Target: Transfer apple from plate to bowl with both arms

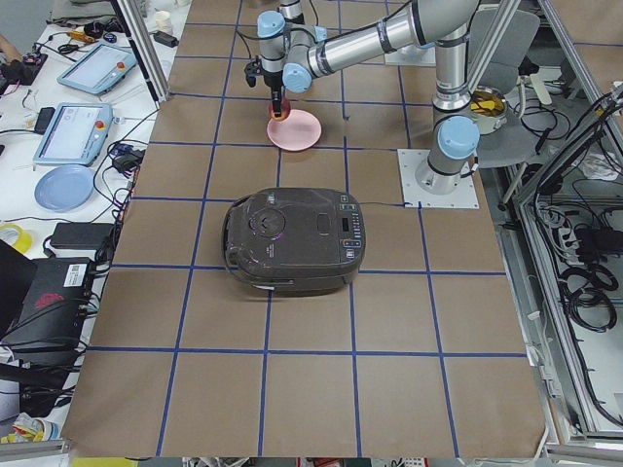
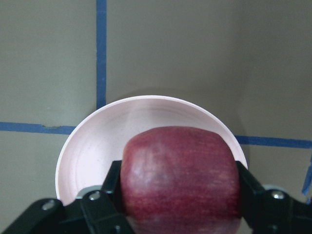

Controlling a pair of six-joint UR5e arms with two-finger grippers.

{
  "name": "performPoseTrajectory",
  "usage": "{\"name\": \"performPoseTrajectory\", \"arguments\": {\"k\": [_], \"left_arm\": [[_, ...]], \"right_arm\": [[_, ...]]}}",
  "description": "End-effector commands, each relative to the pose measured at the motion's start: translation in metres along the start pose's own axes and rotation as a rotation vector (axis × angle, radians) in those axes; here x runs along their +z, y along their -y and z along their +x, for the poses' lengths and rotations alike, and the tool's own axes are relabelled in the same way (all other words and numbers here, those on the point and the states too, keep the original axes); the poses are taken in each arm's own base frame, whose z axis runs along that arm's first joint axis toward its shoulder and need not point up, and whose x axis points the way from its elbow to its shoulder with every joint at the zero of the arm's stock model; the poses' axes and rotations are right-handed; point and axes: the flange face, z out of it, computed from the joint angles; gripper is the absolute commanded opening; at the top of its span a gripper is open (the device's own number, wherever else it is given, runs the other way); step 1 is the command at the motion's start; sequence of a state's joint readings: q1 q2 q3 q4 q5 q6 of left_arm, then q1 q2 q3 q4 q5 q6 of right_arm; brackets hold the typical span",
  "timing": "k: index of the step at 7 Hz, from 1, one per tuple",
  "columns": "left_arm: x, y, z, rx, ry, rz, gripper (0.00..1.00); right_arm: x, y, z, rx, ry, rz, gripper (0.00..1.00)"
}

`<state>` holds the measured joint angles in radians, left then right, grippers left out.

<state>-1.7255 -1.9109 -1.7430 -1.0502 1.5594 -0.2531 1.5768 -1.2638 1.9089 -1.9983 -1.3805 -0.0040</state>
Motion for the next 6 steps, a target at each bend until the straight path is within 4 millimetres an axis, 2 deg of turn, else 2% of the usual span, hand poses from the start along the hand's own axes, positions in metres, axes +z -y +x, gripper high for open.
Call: {"name": "performPoseTrajectory", "arguments": {"k": [1, 3, 4, 5, 6], "left_arm": [[-0.001, -0.015, 0.031, -0.041, -0.043, -0.011, 0.05], [-0.02, -0.032, 0.096, -0.084, -0.096, 0.01, 0.06], [-0.033, -0.052, 0.128, -0.048, -0.108, 0.029, 0.06], [-0.033, -0.071, 0.154, -0.089, -0.117, 0.025, 0.09], [-0.031, -0.096, 0.182, -0.101, -0.12, 0.021, 0.06]], "right_arm": [[-0.057, 0.006, 0.017, 0.033, -0.047, 0.065, 1.0], [-0.177, 0.003, 0.047, 0.111, -0.042, 0.058, 1.0], [-0.214, 0.003, 0.068, 0.144, -0.081, 0.061, 1.0], [-0.226, 0.005, 0.08, 0.075, -0.097, 0.079, 1.0], [-0.237, 0.002, 0.087, 0.0, -0.143, 0.087, 1.0]]}}
